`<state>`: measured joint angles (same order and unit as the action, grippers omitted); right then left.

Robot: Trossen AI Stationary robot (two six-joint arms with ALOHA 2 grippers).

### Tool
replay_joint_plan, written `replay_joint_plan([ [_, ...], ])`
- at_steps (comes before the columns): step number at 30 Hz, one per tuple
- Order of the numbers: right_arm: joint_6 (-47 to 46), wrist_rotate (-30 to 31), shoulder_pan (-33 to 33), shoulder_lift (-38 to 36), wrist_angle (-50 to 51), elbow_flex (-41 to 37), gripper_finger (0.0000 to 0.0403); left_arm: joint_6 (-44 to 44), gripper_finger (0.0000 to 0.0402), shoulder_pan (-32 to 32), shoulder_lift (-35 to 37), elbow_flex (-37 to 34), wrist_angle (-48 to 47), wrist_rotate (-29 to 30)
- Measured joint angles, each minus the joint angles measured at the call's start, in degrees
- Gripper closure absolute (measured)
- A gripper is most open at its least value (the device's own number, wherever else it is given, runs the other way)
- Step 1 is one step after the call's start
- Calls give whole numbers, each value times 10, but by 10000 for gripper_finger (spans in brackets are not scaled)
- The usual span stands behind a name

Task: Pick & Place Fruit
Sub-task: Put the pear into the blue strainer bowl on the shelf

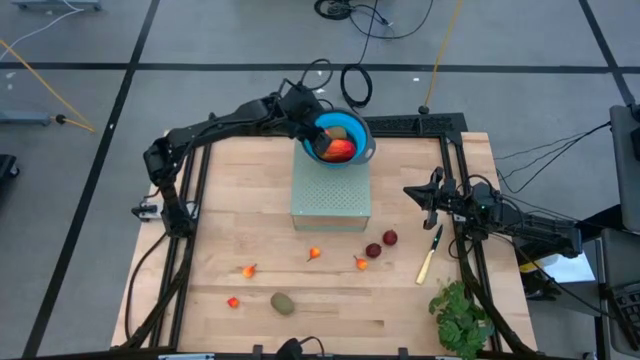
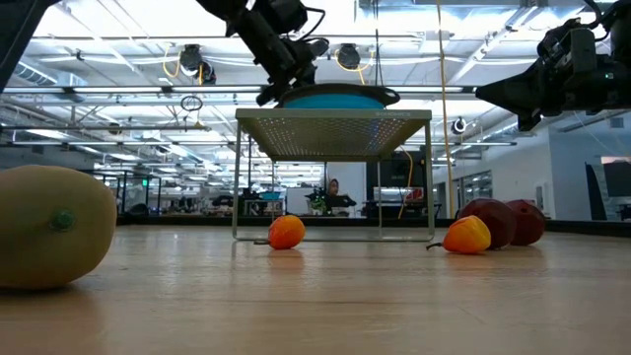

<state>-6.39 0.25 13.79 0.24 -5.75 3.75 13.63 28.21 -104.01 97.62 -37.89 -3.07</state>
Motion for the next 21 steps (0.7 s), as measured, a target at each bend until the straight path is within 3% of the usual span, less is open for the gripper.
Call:
replay_joint_plan([
  [21,0,0,0,0,0,0,403,-21,284,-7,1,0,4,7],
])
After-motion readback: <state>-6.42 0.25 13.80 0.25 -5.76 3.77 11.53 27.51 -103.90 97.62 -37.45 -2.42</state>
